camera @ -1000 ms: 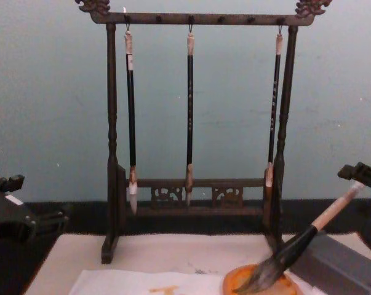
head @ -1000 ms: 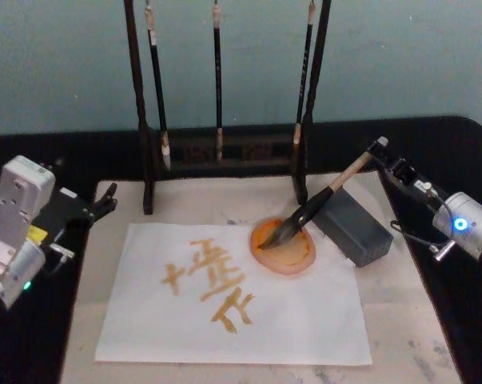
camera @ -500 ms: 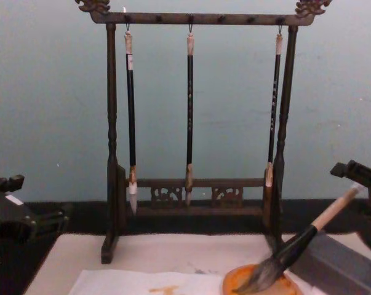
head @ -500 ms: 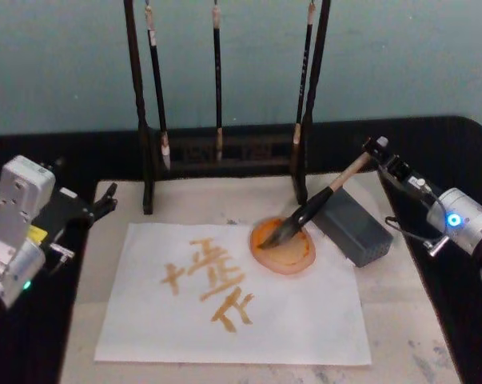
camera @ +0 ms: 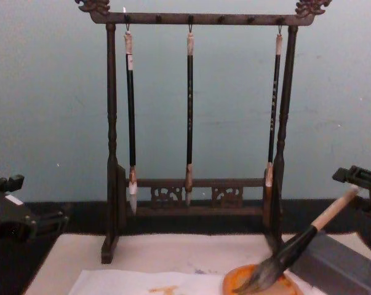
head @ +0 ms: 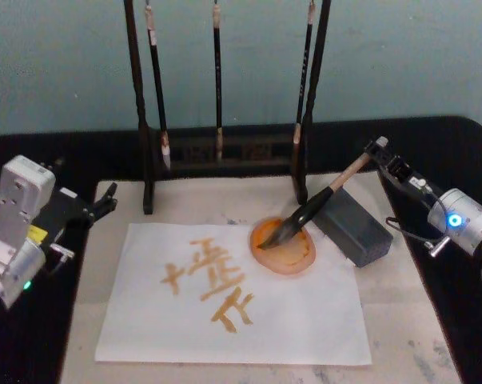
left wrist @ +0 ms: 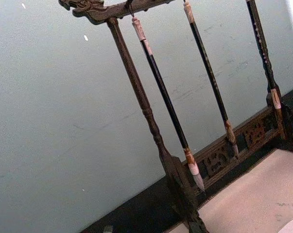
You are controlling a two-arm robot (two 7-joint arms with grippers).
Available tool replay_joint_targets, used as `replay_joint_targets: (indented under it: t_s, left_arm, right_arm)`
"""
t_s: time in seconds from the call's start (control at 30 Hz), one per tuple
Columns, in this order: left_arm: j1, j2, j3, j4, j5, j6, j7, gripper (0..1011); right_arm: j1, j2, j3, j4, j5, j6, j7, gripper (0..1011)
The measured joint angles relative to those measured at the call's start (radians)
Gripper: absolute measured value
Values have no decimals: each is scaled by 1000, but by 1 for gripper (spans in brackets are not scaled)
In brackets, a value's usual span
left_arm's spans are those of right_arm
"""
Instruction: Pick up the brush from the inkstone, write on the paper, then place the brush back to its original position.
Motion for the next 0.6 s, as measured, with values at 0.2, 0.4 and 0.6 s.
replay_joint_targets:
  t_s: [0.2,0.4,0.6]
  left_arm:
    - [0,0,0,0,0,0,0,1010]
    - [0,0,0,0,0,0,0,1010]
    - [0,0,0,0,0,0,0,1010]
  right_arm:
    - [-1,0,1,-1,0,1,-1,546]
    - [-1,0,1,-2,0,1,-2,339]
    - [-2,0,2,-3,1,2,-2,177]
